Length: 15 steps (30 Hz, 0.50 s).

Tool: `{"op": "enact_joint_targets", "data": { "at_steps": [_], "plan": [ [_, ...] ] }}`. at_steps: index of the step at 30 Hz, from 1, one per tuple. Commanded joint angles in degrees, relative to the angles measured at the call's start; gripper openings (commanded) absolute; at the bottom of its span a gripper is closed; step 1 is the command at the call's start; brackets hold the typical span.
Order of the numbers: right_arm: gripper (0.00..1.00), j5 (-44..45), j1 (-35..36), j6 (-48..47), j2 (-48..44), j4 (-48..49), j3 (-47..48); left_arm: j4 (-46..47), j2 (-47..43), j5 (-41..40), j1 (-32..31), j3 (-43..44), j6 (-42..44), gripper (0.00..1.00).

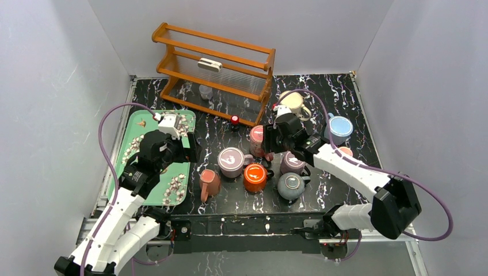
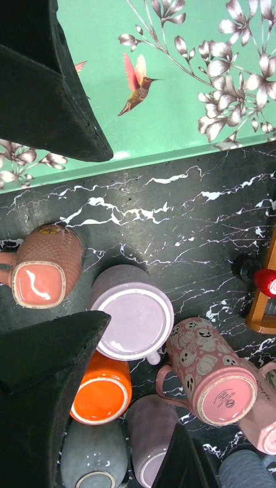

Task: Turn the mug right side up
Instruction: Turn over the cup at the center of the board.

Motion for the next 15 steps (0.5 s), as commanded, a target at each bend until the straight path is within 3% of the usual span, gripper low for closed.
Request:
{"op": "enact_joint_targets", "data": {
  "at_steps": [1, 15],
  "plan": [
    [0.60, 4.7, 0.1, -4.8, 3.0, 6.1, -0.6, 0.2, -1.3, -1.5, -0.8, -0.1, 0.9, 0.98],
    [0.55, 2.0, 0.1, -9.1, 9.6, 14.3, -4.1, -0.5, -2.4, -2.8, -2.1, -0.1, 0.9, 0.98]
  ]
}}
